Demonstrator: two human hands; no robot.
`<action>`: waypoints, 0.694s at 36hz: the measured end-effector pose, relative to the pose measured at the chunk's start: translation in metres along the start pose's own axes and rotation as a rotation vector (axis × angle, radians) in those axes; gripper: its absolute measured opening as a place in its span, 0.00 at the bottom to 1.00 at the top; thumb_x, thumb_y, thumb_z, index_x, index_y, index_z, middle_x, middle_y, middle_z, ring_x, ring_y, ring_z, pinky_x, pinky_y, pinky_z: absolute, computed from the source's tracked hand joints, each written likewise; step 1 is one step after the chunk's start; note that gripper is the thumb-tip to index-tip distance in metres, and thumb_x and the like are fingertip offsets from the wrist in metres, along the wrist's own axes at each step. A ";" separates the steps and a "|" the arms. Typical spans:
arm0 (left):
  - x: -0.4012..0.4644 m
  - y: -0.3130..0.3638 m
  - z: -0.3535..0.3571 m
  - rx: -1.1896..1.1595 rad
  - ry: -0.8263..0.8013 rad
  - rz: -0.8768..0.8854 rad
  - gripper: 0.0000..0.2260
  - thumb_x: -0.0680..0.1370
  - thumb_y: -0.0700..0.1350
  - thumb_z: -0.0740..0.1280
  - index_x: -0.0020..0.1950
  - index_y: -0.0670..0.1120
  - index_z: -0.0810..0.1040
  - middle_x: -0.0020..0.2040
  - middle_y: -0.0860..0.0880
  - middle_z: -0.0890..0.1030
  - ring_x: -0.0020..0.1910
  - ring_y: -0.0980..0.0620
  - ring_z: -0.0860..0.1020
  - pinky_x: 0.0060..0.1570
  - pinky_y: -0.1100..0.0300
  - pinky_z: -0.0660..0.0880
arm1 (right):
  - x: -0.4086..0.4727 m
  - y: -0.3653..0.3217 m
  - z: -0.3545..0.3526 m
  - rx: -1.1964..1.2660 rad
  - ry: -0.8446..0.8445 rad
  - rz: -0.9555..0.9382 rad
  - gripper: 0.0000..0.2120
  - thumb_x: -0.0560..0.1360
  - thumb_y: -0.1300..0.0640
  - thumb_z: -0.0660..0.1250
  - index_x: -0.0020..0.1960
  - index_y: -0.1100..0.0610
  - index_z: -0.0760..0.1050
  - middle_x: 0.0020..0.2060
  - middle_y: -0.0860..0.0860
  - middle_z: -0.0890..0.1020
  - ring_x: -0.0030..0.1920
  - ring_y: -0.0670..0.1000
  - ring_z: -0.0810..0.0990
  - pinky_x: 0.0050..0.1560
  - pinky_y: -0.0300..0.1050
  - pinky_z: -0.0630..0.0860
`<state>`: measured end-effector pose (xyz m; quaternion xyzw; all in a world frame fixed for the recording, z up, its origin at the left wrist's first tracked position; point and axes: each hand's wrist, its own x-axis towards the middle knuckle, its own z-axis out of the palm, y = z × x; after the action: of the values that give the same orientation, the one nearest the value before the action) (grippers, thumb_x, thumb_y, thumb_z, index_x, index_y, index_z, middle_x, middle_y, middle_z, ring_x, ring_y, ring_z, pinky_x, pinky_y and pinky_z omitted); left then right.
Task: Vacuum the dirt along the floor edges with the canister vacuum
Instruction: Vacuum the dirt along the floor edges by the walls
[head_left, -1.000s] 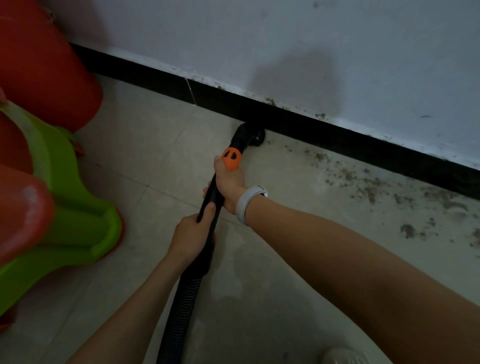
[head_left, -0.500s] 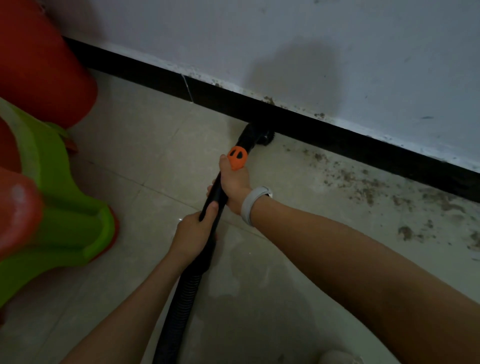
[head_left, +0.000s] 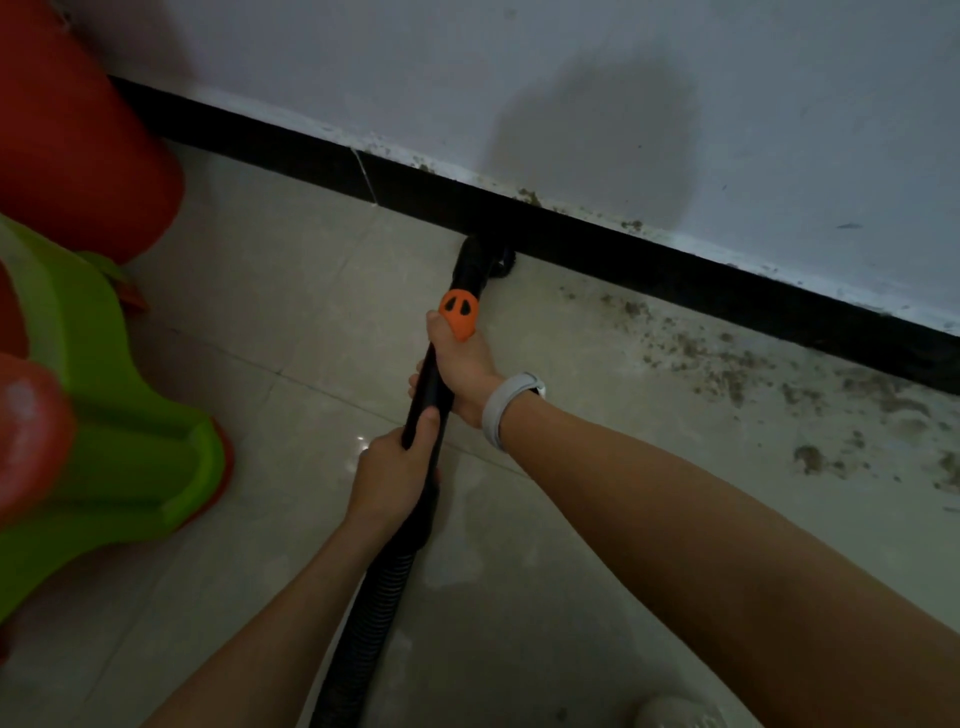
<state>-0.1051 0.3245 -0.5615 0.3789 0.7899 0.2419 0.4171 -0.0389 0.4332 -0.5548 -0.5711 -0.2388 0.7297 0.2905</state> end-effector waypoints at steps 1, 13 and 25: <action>-0.001 0.000 0.002 0.009 -0.011 0.006 0.25 0.79 0.60 0.56 0.34 0.43 0.76 0.32 0.45 0.80 0.33 0.48 0.78 0.35 0.56 0.73 | -0.002 0.001 -0.004 0.005 0.007 -0.012 0.14 0.80 0.51 0.62 0.40 0.58 0.67 0.32 0.56 0.71 0.30 0.56 0.73 0.37 0.52 0.76; -0.014 0.006 0.017 0.069 -0.171 0.065 0.28 0.79 0.61 0.56 0.37 0.40 0.80 0.30 0.48 0.81 0.29 0.52 0.79 0.30 0.62 0.71 | -0.025 0.006 -0.042 0.080 0.123 -0.031 0.15 0.80 0.49 0.61 0.58 0.61 0.69 0.32 0.56 0.73 0.27 0.54 0.75 0.28 0.45 0.78; -0.021 0.013 0.040 0.117 -0.281 0.133 0.25 0.80 0.60 0.57 0.33 0.44 0.78 0.27 0.50 0.80 0.26 0.58 0.78 0.29 0.66 0.71 | -0.038 0.012 -0.078 0.140 0.258 -0.051 0.16 0.80 0.49 0.62 0.58 0.61 0.69 0.34 0.56 0.74 0.28 0.53 0.76 0.31 0.46 0.78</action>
<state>-0.0583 0.3184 -0.5639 0.4840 0.7098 0.1671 0.4837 0.0419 0.3995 -0.5552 -0.6323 -0.1624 0.6574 0.3764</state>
